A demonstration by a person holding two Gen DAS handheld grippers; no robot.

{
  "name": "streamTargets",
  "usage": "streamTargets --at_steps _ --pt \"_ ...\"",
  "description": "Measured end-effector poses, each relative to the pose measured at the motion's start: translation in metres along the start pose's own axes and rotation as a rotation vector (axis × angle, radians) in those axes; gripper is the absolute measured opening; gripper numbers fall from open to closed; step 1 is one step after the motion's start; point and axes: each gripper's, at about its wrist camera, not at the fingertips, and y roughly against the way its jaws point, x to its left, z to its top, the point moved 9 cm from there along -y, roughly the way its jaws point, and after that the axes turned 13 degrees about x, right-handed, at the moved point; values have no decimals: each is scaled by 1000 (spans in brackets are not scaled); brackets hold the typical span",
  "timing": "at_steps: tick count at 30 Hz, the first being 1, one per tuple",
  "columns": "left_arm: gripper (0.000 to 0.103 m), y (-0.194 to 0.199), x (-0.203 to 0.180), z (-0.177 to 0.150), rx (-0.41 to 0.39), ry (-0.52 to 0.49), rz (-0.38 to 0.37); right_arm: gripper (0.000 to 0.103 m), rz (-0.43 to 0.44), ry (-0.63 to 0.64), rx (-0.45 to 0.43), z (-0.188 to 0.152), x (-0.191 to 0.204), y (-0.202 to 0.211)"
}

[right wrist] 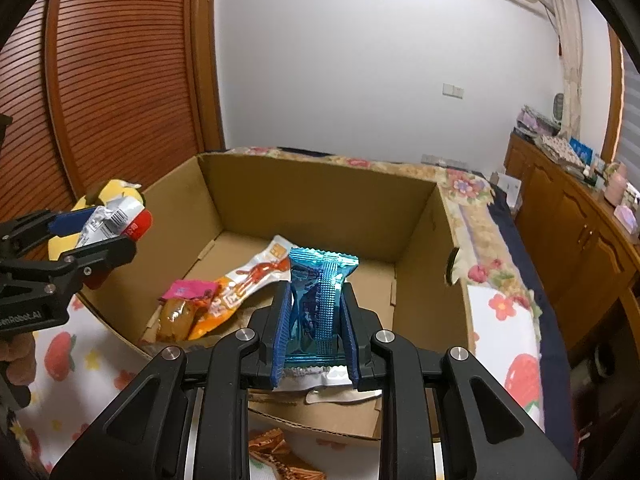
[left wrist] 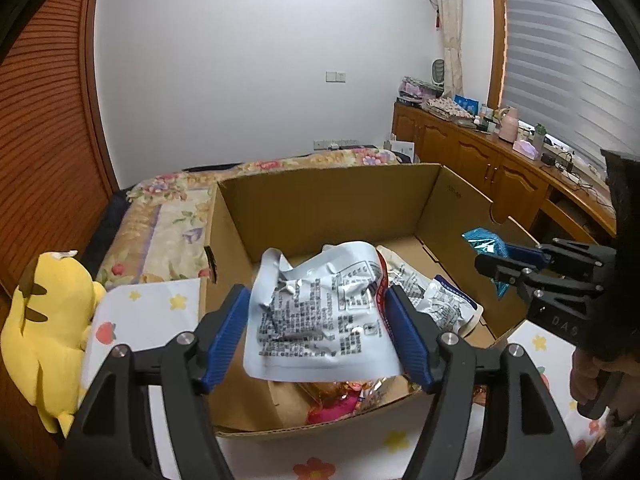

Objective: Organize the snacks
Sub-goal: 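Lower the white pouch and blue candy into the box and open both tools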

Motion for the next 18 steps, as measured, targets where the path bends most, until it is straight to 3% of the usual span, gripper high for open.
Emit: streamTargets --at_steps 9,11,13,14,18 --pt "78 5 2 -3 -18 12 5 24 27 0 32 -7 4 -10" --pt "79 6 1 -4 -18 10 1 28 34 -6 27 -8 5 -9" --pt "79 8 1 -7 -19 6 4 47 51 -14 25 -9 5 -8" --pt "79 9 0 -8 -22 3 7 51 52 -13 21 -9 6 -7" --pt "81 18 -3 -18 -39 -12 3 52 52 17 -15 -12 14 4"
